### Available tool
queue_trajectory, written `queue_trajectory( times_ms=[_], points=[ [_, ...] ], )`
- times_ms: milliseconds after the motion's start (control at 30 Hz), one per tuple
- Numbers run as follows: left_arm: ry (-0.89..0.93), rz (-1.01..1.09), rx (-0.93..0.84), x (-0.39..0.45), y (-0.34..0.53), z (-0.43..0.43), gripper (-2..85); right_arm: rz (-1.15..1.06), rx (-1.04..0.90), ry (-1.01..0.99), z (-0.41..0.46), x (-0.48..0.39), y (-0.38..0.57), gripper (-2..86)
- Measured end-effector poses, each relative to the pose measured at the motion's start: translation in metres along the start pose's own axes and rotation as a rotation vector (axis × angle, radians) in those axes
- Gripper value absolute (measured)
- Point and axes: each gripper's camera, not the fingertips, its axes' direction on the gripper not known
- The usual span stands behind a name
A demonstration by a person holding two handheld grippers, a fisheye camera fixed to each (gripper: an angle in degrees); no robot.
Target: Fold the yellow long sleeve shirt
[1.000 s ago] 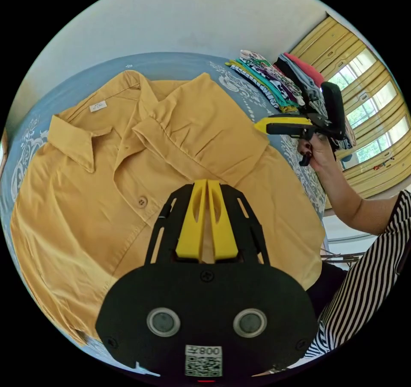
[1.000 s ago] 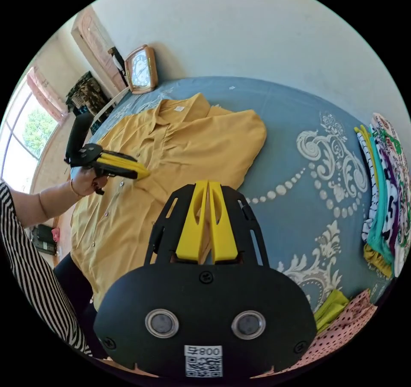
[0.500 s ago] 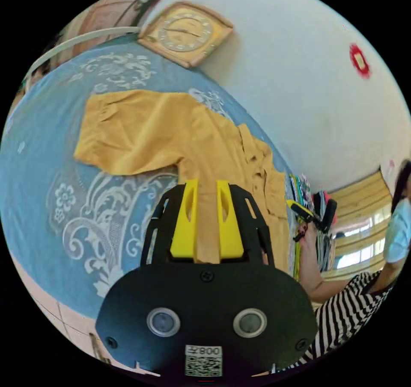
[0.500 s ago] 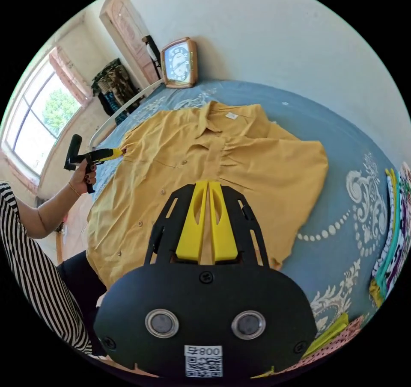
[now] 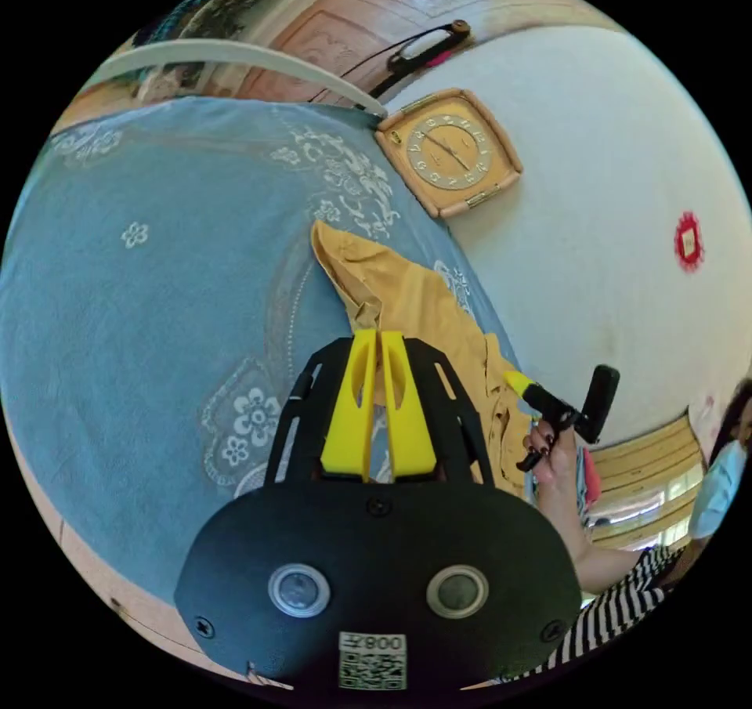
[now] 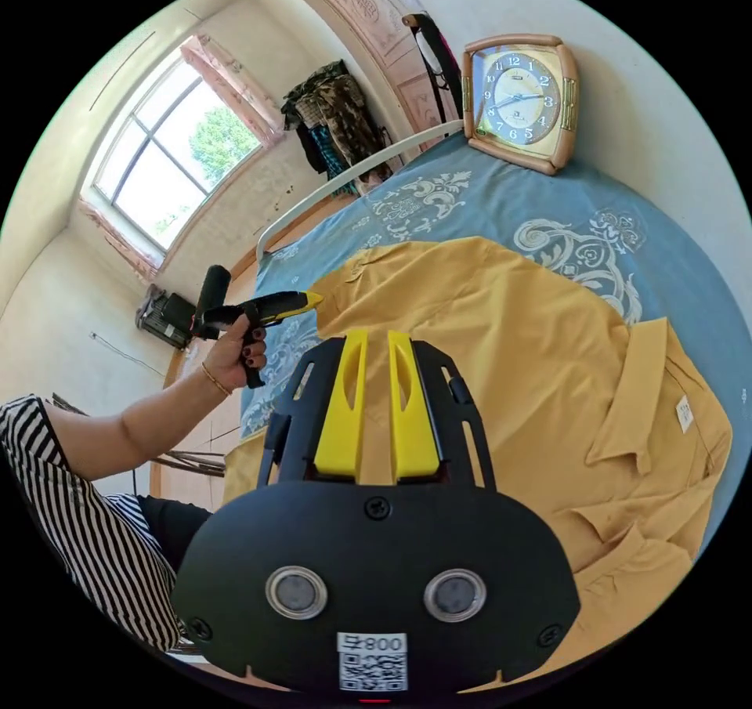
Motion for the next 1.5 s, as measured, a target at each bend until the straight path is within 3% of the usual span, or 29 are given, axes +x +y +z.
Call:
queue_trajectory(
  times_ms=[167,300,467,767,900,1033,1167,1300,1500],
  points=[
    [-0.195,0.464,-0.074,0.094,0.038,0.017,1.0,0.103,-0.027,-0.127,0.029,0.032,-0.037,8.6],
    [-0.295,0.645,-0.141,0.129,0.08,0.038,1.0,0.087,-0.062,-0.129,0.057,0.035,-0.063,10.0],
    [-0.314,0.682,-0.169,0.134,0.116,0.046,1.0,0.147,-0.098,-0.119,0.083,0.056,-0.07,10.3],
    [-0.398,0.778,-0.147,0.151,0.17,0.049,1.0,0.272,-0.062,-0.207,0.098,0.095,-0.068,2.2],
    [-0.423,0.885,-0.066,0.181,0.19,0.04,1.0,0.223,0.053,-0.216,0.063,0.094,-0.058,1.1],
    [-0.387,1.032,-0.036,0.214,0.22,0.041,1.0,0.215,0.13,-0.116,0.01,0.095,-0.015,0.7],
    [-0.372,1.166,-0.153,0.232,0.262,0.076,0.9,0.294,0.131,-0.04,0.001,0.102,0.029,0.6],
    [-0.353,1.193,-0.242,0.24,0.287,0.105,0.9,0.321,0.052,0.022,0.01,0.111,0.046,0.6],
    [-0.306,1.13,-0.22,0.256,0.284,0.121,0.9,0.264,0.032,0.074,-0.004,0.112,0.037,0.6]
  ],
)
